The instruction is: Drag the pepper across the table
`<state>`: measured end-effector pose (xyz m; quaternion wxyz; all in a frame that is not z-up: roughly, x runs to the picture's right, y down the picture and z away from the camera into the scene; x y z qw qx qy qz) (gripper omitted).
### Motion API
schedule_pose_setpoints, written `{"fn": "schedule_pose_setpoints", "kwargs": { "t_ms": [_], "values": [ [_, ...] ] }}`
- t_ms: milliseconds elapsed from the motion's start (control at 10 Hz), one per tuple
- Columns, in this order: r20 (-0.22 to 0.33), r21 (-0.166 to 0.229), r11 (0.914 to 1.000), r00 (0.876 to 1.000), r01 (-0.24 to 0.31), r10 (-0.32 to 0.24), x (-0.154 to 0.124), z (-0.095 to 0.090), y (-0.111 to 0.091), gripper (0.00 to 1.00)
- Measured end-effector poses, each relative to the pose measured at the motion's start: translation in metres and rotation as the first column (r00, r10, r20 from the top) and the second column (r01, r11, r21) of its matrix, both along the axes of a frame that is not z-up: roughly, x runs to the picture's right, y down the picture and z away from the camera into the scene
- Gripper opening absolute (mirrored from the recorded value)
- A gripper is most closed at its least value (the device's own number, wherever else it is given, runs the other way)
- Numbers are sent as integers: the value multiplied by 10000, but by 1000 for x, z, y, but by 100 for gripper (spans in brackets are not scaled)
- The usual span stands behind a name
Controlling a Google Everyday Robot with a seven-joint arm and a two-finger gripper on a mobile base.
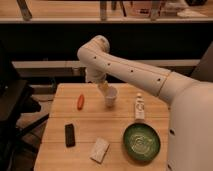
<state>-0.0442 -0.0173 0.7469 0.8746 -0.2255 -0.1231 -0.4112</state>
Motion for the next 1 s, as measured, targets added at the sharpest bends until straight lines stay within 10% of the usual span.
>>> {"fn": "schedule_pose_setpoints", "kwargs": {
  "t_ms": [1000],
  "values": [
    [758, -322, 9994, 9970, 160, -135, -28, 24, 8, 80]
  ]
}}
